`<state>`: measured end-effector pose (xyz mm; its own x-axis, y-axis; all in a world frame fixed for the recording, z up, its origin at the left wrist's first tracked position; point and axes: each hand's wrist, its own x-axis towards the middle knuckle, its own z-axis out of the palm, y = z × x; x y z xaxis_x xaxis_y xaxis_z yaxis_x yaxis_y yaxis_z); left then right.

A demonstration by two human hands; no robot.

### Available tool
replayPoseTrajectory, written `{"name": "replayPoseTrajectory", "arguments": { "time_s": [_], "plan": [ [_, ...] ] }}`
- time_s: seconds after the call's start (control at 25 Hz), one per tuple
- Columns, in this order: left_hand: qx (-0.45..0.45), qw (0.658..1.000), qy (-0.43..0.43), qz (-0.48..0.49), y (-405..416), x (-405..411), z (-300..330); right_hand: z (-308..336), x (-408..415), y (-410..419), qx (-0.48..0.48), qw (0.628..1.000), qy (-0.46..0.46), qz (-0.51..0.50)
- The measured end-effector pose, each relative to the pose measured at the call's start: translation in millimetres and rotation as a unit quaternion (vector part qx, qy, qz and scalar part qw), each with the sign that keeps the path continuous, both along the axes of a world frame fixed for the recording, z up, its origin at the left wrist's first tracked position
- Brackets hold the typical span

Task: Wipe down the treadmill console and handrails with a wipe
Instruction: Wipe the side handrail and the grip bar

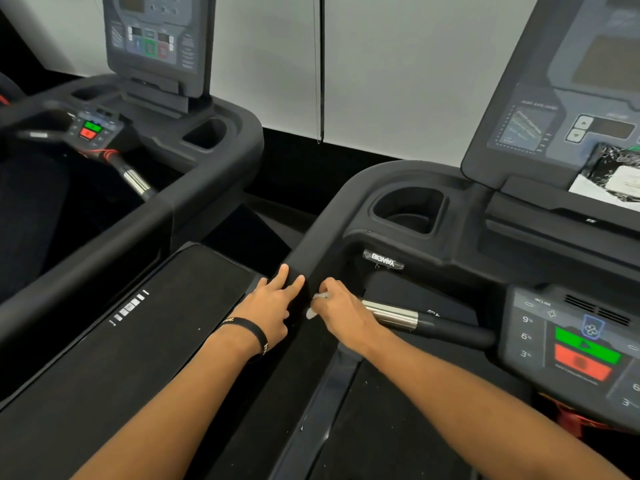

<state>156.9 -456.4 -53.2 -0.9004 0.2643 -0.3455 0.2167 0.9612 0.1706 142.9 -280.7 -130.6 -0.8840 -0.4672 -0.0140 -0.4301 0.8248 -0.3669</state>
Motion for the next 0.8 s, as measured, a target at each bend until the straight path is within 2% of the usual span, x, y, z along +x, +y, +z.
{"name": "replayPoseTrajectory", "arguments": {
  "time_s": [0.04, 0.2, 0.32, 0.52, 0.68, 0.8],
  "plan": [
    [-0.003, 1.000, 0.001, 0.001, 0.5, 0.2, -0.5, 0.4, -2.9, 2.9, -0.002, 1.000, -0.009, 0.004],
    [-0.006, 1.000, -0.002, 0.009, 2.4, 0.9, -0.5, 0.6, -14.9, 39.3, 0.104, 0.994, 0.000, 0.045],
    [-0.005, 1.000, 0.001, 0.011, 4.5, 0.3, -0.6, 6.4, -19.2, 41.5, 0.139, 0.987, 0.000, 0.085],
    [0.003, 1.000, -0.009, 0.020, 1.4, -0.9, -3.0, 18.3, -20.8, 9.2, 0.025, 0.997, -0.072, 0.028],
    [-0.002, 1.000, -0.006, 0.011, 3.4, -0.1, 0.2, 31.7, -24.7, 62.7, 0.000, 0.991, -0.135, 0.023],
    [-0.009, 1.000, -0.002, 0.008, 4.5, 1.7, 3.9, 52.2, -36.7, 94.0, -0.046, 0.991, -0.128, -0.002]
  ]
}}
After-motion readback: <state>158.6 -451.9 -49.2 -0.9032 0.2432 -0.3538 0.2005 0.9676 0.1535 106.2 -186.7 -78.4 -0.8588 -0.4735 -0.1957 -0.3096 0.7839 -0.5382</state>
